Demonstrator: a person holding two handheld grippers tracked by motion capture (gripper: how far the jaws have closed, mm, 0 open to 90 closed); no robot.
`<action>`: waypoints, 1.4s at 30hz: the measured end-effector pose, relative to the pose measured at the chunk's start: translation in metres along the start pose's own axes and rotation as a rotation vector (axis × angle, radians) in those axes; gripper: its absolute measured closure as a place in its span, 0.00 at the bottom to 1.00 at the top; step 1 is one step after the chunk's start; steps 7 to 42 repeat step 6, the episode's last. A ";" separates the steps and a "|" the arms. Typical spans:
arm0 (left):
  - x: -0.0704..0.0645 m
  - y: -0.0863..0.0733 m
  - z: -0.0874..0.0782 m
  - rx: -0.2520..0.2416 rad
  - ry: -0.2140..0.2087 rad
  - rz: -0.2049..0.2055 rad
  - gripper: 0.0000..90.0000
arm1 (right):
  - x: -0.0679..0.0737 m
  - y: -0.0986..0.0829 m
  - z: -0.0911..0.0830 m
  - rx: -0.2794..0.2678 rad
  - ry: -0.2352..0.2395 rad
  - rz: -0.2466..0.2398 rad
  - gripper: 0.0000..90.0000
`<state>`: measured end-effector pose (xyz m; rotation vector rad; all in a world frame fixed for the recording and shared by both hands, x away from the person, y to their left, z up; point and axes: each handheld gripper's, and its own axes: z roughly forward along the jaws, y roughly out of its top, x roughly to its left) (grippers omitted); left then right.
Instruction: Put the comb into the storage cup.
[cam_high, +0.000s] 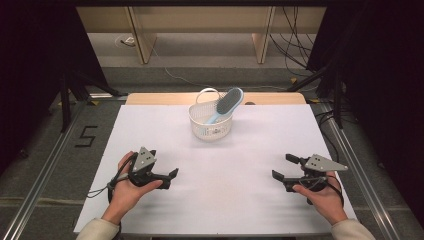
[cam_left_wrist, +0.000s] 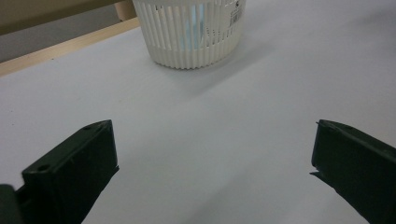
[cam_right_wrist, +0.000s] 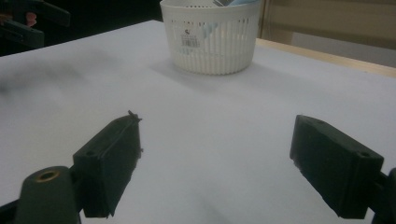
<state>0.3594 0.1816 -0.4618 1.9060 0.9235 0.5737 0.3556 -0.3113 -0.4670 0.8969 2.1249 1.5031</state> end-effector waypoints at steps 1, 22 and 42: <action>0.000 0.000 0.001 0.001 -0.001 0.000 0.00 | 0.000 0.000 0.000 0.000 0.000 -0.001 0.19; 0.000 -0.003 0.003 0.012 -0.005 0.000 0.00 | 0.000 0.000 0.000 0.000 -0.001 -0.001 0.19; 0.000 -0.003 0.003 0.012 -0.005 0.000 0.00 | 0.000 0.000 0.000 0.000 -0.001 -0.001 0.19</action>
